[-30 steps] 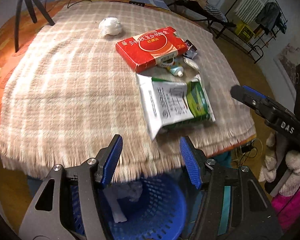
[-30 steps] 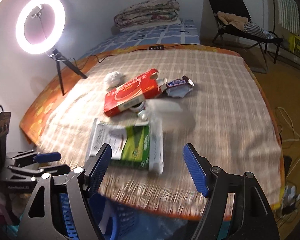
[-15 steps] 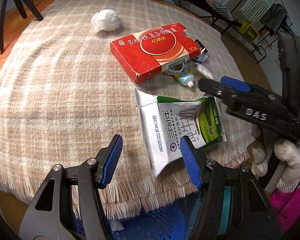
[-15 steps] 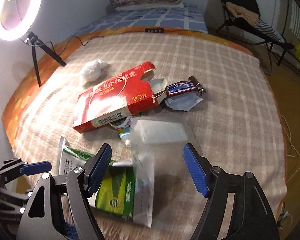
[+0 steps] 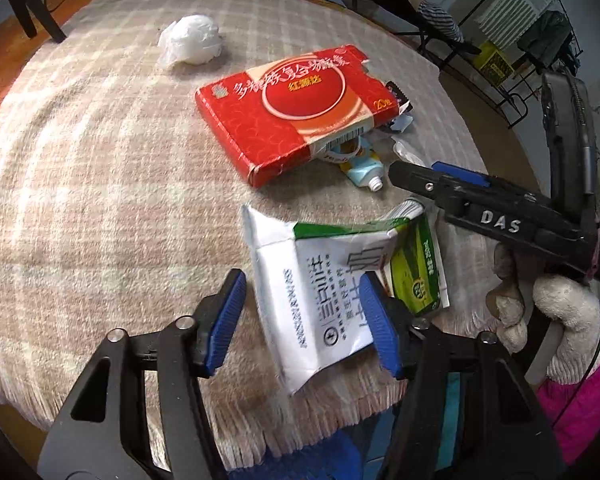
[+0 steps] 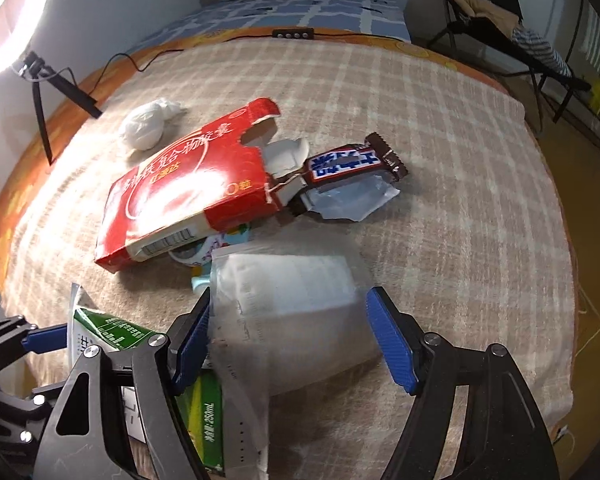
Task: Collect trash
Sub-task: 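Grasp the green-and-white milk carton with left tool while right tool grasps clear plastic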
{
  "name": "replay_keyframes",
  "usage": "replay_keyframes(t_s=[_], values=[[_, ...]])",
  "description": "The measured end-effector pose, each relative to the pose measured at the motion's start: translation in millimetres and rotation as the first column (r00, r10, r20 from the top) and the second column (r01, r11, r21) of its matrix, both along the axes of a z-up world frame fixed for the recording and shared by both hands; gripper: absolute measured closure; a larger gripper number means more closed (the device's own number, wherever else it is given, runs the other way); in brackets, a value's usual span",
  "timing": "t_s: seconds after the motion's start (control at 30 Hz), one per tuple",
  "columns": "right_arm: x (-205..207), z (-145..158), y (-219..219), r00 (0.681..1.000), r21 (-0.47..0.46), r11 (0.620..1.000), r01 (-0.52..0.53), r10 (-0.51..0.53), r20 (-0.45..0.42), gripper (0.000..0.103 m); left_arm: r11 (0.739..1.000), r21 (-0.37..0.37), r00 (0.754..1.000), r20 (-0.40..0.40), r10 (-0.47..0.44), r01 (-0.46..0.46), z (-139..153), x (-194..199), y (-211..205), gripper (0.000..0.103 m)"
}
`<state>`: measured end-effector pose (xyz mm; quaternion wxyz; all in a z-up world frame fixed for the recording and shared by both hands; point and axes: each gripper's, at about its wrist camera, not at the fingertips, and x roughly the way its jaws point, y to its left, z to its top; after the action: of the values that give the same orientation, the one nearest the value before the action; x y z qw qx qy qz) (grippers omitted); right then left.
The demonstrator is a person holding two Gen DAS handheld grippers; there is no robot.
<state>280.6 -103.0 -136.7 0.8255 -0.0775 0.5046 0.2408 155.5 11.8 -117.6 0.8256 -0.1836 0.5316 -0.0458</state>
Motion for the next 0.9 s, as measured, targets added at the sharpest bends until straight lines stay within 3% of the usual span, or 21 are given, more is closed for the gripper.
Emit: replay_keyframes(t_s=[0.13,0.33,0.4,0.43,0.53,0.6,0.9], values=[[4,7,-13,0.999,0.092,0.996,0.024,-0.022,-0.026,0.038,1.000,0.012,1.000,0.028,-0.011,0.010,8,5,-5,0.059],[6,22,-36,0.998,0.142,0.988,0.062,-0.062,0.000,0.051,0.998,0.058,0.994,0.098,-0.036,0.031,30,7,-16,0.067],[8,26,-48,0.996,0.141,0.986,0.083,-0.086,0.009,0.071,0.997,0.068,0.992,0.115,-0.046,0.039,36,6,-20,0.069],[8,26,-51,0.996,0.139,0.986,0.091,-0.094,0.010,0.076,0.997,0.071,0.991,0.120,-0.049,0.041,38,6,-22,0.069],[11,26,-66,0.994,0.162,0.981,0.108,-0.111,0.010,0.078,0.996,0.079,0.989,0.133,-0.061,0.051,41,11,-31,0.070],[12,26,-71,0.993,0.166,0.979,0.116,-0.121,0.015,0.088,0.995,0.079,0.989,0.131,-0.067,0.057,41,13,-37,0.070],[16,27,-64,0.997,0.169,0.985,0.047,-0.058,0.056,0.089,0.996,0.068,0.992,0.105,-0.069,0.062,31,16,-42,0.070]])
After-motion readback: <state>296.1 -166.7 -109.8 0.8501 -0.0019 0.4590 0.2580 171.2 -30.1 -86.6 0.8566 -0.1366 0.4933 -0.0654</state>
